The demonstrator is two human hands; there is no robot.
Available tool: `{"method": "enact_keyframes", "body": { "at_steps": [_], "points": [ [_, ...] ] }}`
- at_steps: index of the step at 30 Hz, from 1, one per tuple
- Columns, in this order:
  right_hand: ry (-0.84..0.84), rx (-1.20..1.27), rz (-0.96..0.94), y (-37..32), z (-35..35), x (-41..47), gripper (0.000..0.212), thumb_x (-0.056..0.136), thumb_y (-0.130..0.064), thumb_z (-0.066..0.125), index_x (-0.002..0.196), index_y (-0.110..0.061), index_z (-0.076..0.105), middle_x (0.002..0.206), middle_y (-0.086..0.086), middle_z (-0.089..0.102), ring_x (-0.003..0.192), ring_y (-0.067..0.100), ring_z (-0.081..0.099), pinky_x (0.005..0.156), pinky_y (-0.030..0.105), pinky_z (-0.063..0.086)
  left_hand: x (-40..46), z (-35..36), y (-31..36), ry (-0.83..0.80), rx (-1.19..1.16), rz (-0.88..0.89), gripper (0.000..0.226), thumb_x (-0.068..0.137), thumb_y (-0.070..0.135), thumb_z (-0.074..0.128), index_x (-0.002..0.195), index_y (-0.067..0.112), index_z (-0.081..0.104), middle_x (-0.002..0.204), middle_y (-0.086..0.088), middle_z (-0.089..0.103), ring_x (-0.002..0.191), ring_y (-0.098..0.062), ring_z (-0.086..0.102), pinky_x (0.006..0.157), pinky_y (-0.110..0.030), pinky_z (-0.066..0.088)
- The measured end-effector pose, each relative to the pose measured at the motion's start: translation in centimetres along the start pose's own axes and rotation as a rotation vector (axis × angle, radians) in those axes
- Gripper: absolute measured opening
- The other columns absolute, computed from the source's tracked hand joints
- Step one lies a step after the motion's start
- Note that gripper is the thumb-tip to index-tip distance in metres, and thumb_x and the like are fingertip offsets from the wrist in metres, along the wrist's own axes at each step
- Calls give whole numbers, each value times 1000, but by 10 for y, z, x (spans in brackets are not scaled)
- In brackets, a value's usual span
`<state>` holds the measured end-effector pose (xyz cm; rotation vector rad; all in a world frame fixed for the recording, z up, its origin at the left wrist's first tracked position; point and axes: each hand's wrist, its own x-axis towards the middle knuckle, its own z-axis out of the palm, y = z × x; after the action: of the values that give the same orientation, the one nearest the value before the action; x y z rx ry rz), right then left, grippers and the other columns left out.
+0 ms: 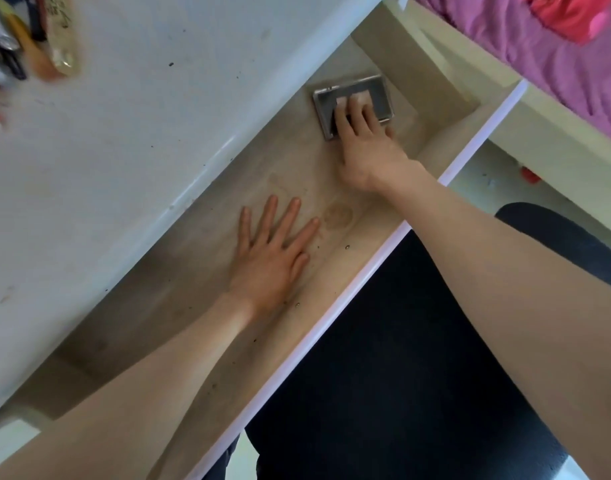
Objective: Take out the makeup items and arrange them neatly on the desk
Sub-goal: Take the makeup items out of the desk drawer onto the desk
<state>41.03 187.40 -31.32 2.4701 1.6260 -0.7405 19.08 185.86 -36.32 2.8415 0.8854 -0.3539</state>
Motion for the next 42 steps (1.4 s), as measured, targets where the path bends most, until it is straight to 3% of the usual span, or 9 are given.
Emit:
{"method": "enact_keyframes", "body": {
  "at_steps": [3,6,18,21,27,30,33,37,42],
  "points": [
    [-20,-58,-9,-4,4,-19,68,94,-12,38,149,-10,-2,157,11,-9,144,30,-1,114,49,16,0,0,1,-1,-14,-5,51,94,47,2,141,41,-17,150,5,-26,135,-25,-33,106,-50,-24],
    [49,-123,-12,-8,3,-30,57,89,-9,47,142,-7,24,145,18,23,130,36,29,99,47,37,0,-2,1,-19,-35,-6,51,94,48,1,141,41,-18,150,5,-27,134,-24,-35,107,-51,-23],
    [48,-265,-60,-6,-5,-17,52,81,-13,63,126,-4,39,129,16,42,120,33,40,91,42,36,2,-2,0,-68,-68,8,51,94,47,2,138,42,-22,142,7,-38,124,-20,-47,101,-48,-32],
    [-11,-237,-157,-8,-11,-22,51,79,-17,68,120,-6,40,118,15,53,108,34,52,76,38,35,2,-7,2,-133,-102,15,58,99,32,22,143,39,-14,146,6,-35,124,-20,-47,105,-49,-28],
    [-21,-161,-184,-14,-32,-54,21,89,-23,54,108,-16,50,105,13,59,91,32,55,65,33,35,-22,-38,-1,-169,-301,35,64,92,1,40,147,22,15,157,-5,4,144,-24,1,116,-38,3],
    [73,-61,-130,-30,-40,-84,25,90,-14,47,114,-19,51,109,9,56,97,31,53,67,32,34,-52,-61,2,-75,-453,-8,51,94,7,41,142,17,30,149,-7,28,132,-25,35,107,-34,33],
    [151,164,-103,-55,-49,-121,25,90,-14,50,114,-20,55,108,4,57,99,25,52,71,31,37,-91,-87,-4,103,-500,37,40,94,10,43,134,15,46,136,-5,47,116,-19,52,94,-27,44],
    [134,537,-102,-104,-58,-164,23,90,-16,56,112,-20,58,98,-6,59,87,12,51,63,17,34,-149,-117,-31,338,-473,45,34,82,1,56,115,8,60,115,-6,60,106,-21,59,89,-36,51],
    [9,766,-41,-188,-55,-187,18,91,-17,55,109,-20,56,91,-11,58,82,7,56,57,9,39,-212,-126,-84,381,-326,-196,38,83,4,56,121,7,57,131,-16,52,127,-35,43,105,-49,34]
  ]
}}
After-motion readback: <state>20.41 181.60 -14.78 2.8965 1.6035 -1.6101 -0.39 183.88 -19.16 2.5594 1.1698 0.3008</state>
